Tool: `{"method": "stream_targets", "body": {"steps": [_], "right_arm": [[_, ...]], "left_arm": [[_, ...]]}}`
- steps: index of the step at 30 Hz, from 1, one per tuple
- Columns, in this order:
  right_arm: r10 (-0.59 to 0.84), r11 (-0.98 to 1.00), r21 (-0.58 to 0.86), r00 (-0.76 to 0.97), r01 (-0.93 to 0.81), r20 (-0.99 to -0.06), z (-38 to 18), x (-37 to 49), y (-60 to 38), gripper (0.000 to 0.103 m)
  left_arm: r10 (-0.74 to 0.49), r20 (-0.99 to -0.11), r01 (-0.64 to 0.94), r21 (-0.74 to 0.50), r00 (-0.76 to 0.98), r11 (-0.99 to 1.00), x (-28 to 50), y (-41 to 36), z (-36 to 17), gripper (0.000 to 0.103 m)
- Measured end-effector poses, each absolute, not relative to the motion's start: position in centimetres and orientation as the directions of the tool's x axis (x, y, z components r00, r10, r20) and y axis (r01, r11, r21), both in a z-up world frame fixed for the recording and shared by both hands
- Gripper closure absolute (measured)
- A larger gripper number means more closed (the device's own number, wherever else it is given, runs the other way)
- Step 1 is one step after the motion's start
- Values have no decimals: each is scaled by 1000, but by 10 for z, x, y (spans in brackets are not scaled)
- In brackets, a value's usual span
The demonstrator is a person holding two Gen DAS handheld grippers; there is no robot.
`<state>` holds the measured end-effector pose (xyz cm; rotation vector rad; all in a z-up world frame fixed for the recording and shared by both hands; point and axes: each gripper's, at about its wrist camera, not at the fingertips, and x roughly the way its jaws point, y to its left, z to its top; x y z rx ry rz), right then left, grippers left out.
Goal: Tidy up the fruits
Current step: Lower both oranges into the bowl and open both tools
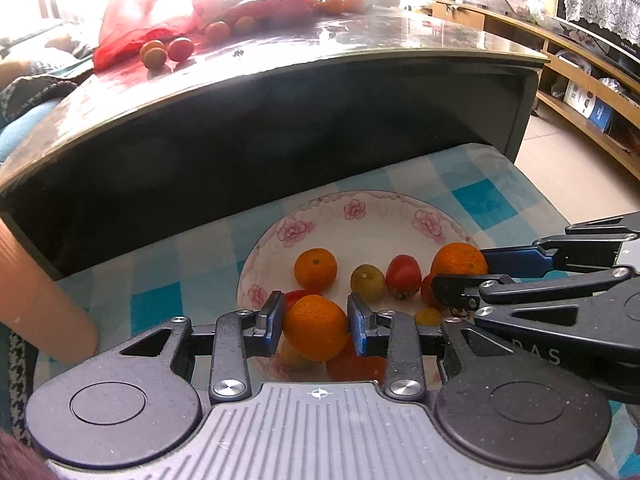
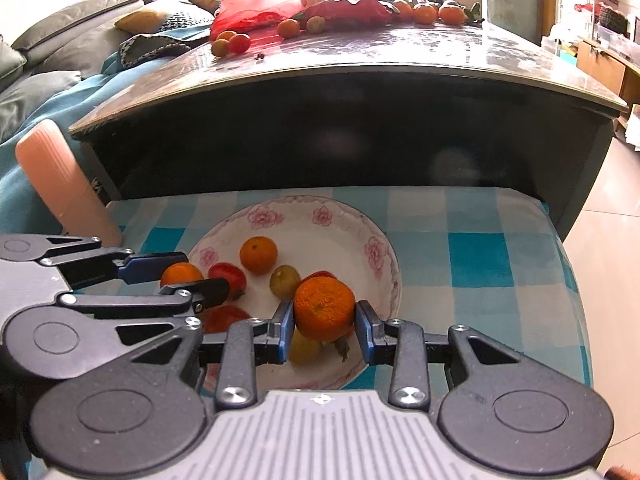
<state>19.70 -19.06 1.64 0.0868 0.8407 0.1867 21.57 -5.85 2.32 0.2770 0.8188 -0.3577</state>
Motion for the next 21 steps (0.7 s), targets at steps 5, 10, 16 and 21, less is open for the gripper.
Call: {"method": "stream_targets", "body": {"steps": [5, 10, 16, 21], "right_arm": [[189, 982, 144, 653, -123, -734, 10, 205, -192, 55], [191, 982, 148, 661, -121, -726, 9, 210, -193, 54], [185, 983, 139, 672, -123, -717, 7, 214, -191, 54], [196, 980, 161, 673, -115, -713, 6, 217, -192, 54]], "left_arm": [[-217, -748, 408, 78, 627, 910, 221, -57, 21, 62], [-224, -749, 398, 58, 624, 916, 226, -55, 19, 62], [-229, -749, 388, 41, 621, 921, 231, -51, 17, 61], [-228, -745, 377, 35, 627, 926, 232, -48, 18, 57]]}}
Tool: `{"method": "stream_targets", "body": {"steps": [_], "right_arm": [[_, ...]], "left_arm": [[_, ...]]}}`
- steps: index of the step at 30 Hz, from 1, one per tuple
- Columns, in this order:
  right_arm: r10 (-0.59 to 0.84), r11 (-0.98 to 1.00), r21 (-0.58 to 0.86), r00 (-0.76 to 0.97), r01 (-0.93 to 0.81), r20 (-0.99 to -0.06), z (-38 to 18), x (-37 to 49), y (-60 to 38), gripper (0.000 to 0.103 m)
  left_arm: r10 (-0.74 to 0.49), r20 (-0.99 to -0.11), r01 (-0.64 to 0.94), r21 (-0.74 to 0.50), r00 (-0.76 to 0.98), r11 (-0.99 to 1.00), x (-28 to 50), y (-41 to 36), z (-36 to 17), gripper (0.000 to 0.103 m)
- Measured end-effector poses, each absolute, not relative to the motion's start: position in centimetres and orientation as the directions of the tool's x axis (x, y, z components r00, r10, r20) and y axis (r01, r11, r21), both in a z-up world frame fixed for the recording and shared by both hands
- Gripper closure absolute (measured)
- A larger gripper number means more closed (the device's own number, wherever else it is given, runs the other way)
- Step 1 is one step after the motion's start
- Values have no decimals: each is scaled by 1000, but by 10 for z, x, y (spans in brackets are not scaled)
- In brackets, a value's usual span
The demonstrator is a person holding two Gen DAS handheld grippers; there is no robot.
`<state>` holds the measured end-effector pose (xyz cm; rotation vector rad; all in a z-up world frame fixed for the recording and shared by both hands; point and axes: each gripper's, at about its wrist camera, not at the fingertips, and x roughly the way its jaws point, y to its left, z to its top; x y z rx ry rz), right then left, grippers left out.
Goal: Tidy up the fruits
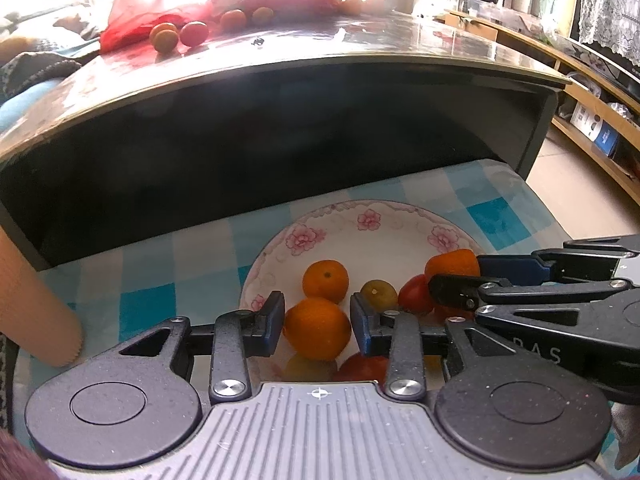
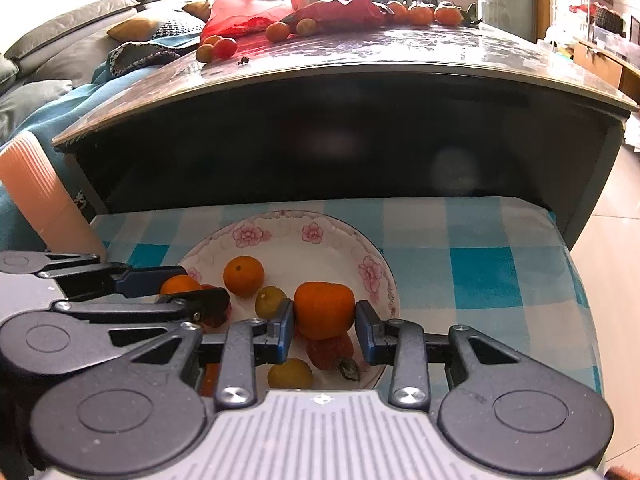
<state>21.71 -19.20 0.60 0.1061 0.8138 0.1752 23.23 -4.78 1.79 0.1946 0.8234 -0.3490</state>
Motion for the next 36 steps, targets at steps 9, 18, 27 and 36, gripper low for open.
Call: {"method": "stream_targets", "body": {"steps": [9, 18, 27, 36], "right_arm": [[211, 975, 202, 677, -93, -705, 7, 218, -196, 54], [227, 968, 240, 683, -77, -694, 13, 215, -199, 51], [229, 965, 252, 698, -72, -679, 24, 206, -200, 48], [187, 974, 221, 704, -45, -685, 34, 187, -203, 47]], "left_arm": [[-223, -732, 365, 37, 643, 930, 233, -45, 21, 48], [-208, -721, 348, 49, 661, 936, 230, -40, 30, 37], [-188, -710, 327, 64, 679, 943, 223, -38, 40, 32], [-159, -704, 284, 64, 692, 957, 204, -29, 50, 20]]}}
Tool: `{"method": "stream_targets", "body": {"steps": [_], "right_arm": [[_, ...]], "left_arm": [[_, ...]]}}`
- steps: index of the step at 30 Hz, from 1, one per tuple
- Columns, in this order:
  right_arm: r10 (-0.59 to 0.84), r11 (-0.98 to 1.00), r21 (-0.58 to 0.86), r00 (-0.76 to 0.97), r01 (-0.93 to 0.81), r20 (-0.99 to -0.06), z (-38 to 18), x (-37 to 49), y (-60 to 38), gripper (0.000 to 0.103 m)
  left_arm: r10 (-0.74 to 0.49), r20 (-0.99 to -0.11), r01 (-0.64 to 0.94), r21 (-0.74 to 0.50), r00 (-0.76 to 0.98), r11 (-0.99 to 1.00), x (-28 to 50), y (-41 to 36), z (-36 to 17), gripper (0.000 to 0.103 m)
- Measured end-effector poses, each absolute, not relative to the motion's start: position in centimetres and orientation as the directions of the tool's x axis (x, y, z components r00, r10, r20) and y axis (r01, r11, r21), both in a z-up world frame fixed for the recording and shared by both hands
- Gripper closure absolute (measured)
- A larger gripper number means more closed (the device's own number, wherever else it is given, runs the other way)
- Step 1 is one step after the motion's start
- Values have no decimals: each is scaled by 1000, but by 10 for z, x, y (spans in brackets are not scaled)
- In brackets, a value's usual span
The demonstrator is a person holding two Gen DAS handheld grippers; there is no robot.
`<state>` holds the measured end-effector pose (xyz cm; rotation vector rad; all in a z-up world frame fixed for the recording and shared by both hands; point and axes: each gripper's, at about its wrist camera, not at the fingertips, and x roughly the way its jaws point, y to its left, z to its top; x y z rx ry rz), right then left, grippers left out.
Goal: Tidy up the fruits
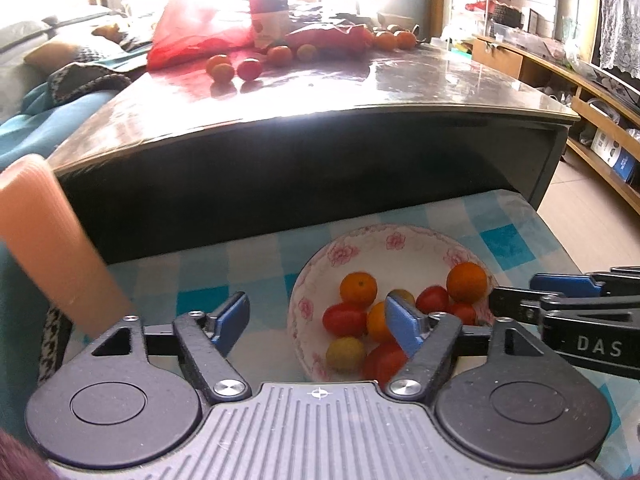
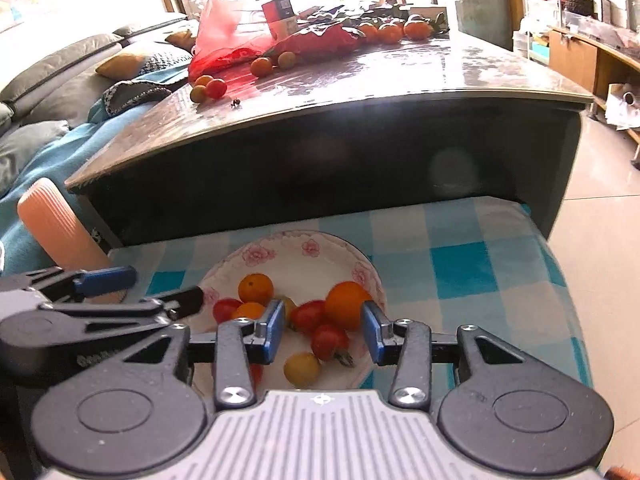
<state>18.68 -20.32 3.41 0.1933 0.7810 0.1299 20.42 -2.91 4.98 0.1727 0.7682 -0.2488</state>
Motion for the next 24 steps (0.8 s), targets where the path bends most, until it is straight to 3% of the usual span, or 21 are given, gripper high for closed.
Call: {"method": "stream_targets", "body": {"steps": [11, 20, 24], "right_arm": [[162, 981, 192, 679, -31, -716, 35, 131, -202, 41], [168, 975, 223, 665, -3, -727, 35, 89, -203, 40], [173, 972, 237, 665, 6, -726, 36, 73, -203, 39]], "left_arm": [[-98, -713, 236, 98, 694, 967, 156, -20, 45, 0], [-59, -719, 236, 148, 692, 961, 118, -25, 40, 0], [-79, -729, 233, 113, 680, 966, 104, -23, 39, 0]]}}
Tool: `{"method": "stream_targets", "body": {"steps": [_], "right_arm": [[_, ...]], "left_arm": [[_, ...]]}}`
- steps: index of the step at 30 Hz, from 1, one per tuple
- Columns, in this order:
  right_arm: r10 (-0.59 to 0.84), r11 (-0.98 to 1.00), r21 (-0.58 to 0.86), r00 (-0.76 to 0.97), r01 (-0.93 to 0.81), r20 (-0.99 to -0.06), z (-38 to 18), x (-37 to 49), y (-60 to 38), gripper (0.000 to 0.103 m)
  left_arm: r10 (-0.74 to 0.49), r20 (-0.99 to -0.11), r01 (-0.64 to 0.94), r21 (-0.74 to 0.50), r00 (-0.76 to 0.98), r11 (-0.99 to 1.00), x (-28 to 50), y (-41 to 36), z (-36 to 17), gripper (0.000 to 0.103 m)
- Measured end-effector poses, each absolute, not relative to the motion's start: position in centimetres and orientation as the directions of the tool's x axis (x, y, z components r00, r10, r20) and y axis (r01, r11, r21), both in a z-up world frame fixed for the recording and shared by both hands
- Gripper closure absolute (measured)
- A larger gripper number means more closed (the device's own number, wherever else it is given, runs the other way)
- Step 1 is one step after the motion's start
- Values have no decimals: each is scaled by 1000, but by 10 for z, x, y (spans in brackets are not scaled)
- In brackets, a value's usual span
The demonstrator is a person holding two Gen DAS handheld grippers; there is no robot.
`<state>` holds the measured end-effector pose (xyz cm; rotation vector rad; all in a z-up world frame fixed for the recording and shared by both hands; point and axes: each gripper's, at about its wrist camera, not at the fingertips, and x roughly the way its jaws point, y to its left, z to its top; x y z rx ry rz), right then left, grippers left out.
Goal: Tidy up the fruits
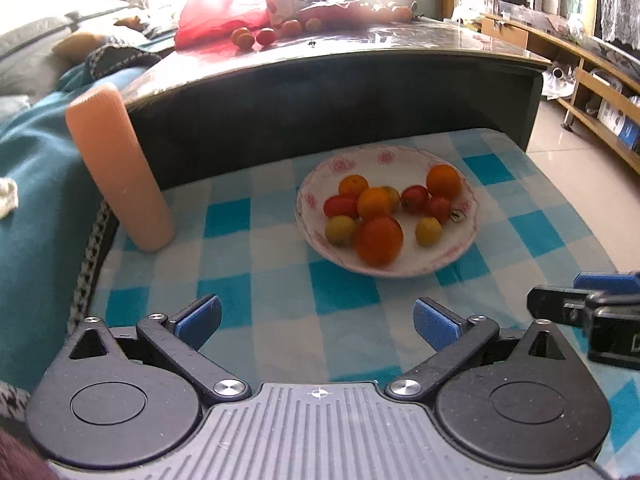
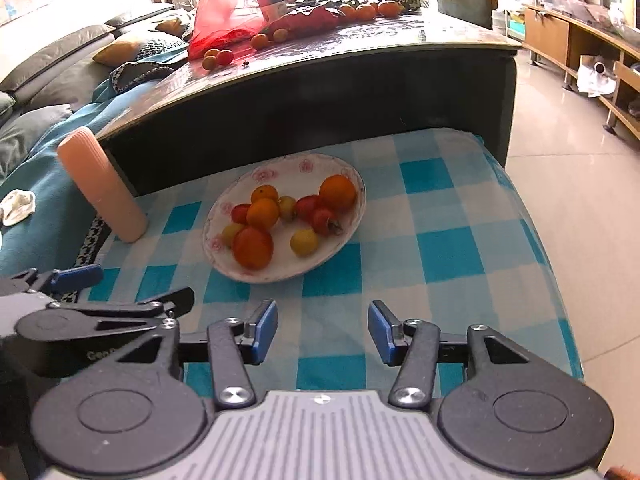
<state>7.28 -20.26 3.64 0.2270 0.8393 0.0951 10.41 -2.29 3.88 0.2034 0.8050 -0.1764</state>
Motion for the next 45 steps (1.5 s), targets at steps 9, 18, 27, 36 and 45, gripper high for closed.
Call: {"method": "stream_targets", "body": {"steps": [9, 18, 27, 36, 45], "right_arm": [[178, 971, 238, 651, 4, -738, 33, 39, -196, 39], [171, 972, 235, 656, 10, -735, 33, 19, -194, 39], [171, 973, 231, 661, 4, -731, 35, -2, -189, 38], [170, 973, 232, 659, 7, -732, 36, -22, -187, 38], [167, 973, 229, 659, 8, -734, 36, -41, -185, 38]], "left_arm": [[-97, -727, 209, 65, 679, 976, 76, -15, 42, 0], [-98, -737, 219, 69, 669, 973, 53, -16, 37, 0], [-110, -734, 214, 49, 670, 976, 32, -12, 39, 0], [-124, -733, 220, 36, 669, 975, 12, -12, 39, 0], [-129, -738, 218, 25, 662, 976, -6, -11, 35, 0]]}}
